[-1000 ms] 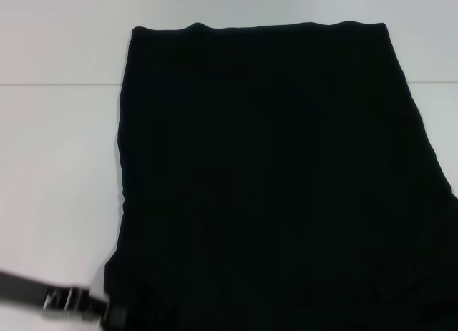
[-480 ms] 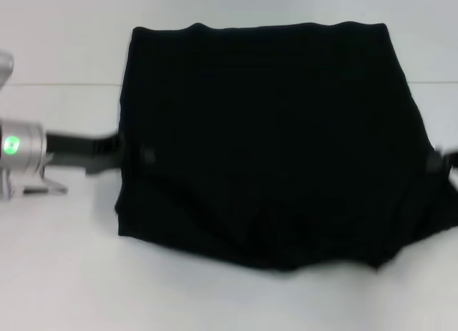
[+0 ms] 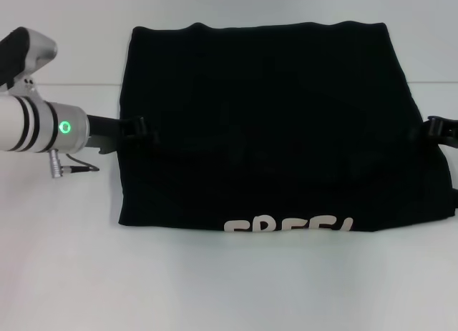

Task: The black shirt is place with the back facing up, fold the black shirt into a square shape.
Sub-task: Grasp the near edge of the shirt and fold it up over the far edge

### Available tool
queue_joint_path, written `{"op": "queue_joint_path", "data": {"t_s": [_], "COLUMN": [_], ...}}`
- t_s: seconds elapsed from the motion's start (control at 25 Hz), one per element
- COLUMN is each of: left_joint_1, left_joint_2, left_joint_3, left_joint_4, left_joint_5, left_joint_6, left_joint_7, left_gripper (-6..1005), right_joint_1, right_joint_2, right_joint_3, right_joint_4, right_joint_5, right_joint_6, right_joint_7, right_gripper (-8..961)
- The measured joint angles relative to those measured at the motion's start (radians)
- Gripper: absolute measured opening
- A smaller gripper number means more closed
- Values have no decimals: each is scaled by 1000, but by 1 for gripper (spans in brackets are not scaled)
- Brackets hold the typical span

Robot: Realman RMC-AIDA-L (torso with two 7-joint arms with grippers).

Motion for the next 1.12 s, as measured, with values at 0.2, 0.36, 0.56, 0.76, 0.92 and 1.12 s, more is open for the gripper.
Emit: {"op": "queue_joint_path", "data": {"t_s": [0.2, 0.36, 0.56, 0.76, 0.92, 1.12], "left_joint_1": [-5, -38, -74, -81, -73, -54], "left_joint_2": [-6, -7, -13, -21, -25, -37], "left_joint_3": [-1, 1, 37, 97, 94, 87], "left_joint_4": [41, 40, -11, -54, -38, 20], "left_joint_5": [-15, -23, -22, -17, -20, -36], "left_joint_6": [-21, -82, -195, -281, -290, -291], "left_joint_7": [-2, -2, 2, -5, -5, -10], "left_gripper": [65, 65, 66, 66, 65, 65], "right_joint_1": [25, 51, 83, 109, 119, 125], "right_joint_2": [15, 15, 20, 35, 45, 46], "right_joint_3": [-1, 0, -19, -84, -120, -121], "right_joint_4": [-10, -14, 27, 87, 91, 79], "right_joint_5": [8, 9, 6, 3, 2, 6], "right_joint_6": [63, 130, 260, 404, 449, 446], "right_joint_7": [4, 25, 25, 19, 20, 26], "right_gripper": [122, 126, 132, 138, 142, 148]}}
